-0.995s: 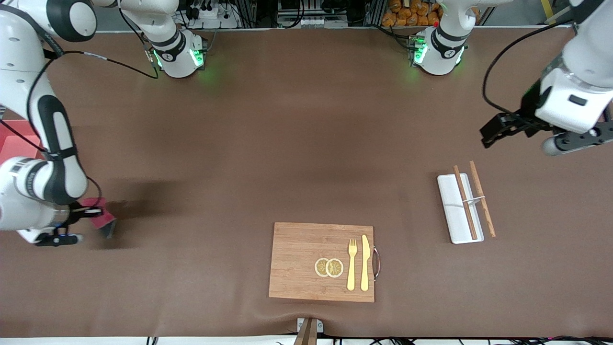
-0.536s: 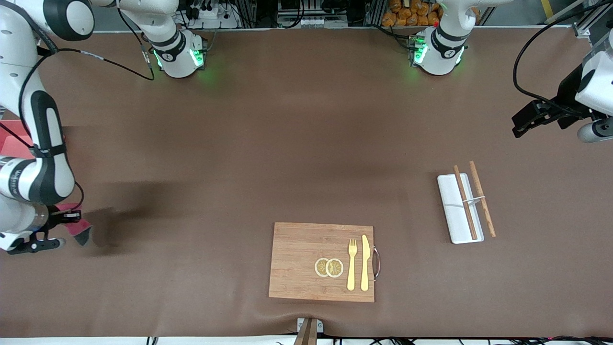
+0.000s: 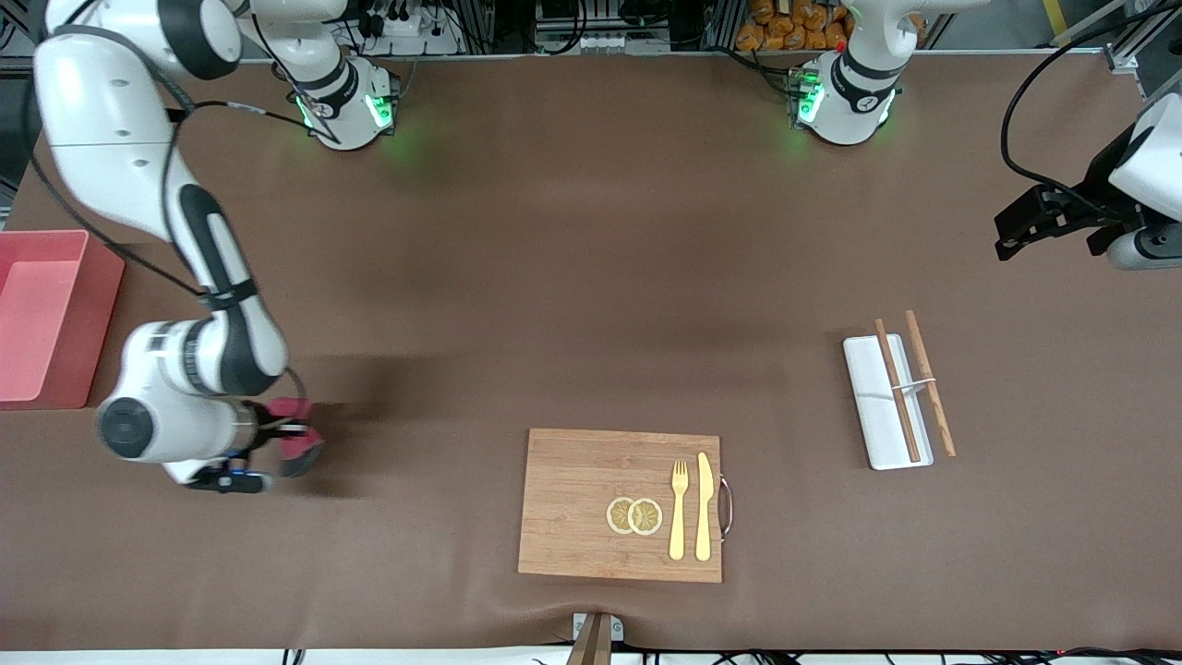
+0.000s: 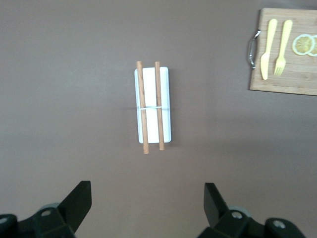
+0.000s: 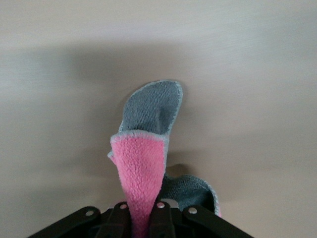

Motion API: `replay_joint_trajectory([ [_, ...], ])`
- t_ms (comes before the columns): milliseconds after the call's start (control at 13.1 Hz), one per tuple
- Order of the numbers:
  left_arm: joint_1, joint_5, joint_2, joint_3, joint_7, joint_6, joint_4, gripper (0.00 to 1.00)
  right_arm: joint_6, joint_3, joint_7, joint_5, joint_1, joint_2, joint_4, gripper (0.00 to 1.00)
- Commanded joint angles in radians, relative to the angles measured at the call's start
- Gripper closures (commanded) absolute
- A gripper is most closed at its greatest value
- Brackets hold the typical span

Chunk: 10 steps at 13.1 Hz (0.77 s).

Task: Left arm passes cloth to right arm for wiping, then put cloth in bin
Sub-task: 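Sweep the cloth along the table toward the cutting board, right gripper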

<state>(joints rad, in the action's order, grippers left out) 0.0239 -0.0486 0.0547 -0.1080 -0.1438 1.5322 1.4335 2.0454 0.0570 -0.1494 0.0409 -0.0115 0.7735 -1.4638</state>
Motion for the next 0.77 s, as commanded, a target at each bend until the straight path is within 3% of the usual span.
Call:
replay_joint_trajectory([
  [0,0.002,0.019,-0.049,0.013,0.029,0.042,0.064,0.0,-0.004,-0.011,-0.169,0.126,-0.111,-0.011,-0.01,1.0],
  [383,-0.001,0.019,-0.038,0.011,0.027,0.042,0.056,0.0,-0.005,0.023,-0.519,0.33,-0.306,-0.045,-0.001,1.0],
  [689,-0.001,0.019,-0.039,0.007,0.026,0.034,0.059,0.0,-0.02,0.024,-0.572,0.34,-0.329,-0.115,0.017,1.0],
])
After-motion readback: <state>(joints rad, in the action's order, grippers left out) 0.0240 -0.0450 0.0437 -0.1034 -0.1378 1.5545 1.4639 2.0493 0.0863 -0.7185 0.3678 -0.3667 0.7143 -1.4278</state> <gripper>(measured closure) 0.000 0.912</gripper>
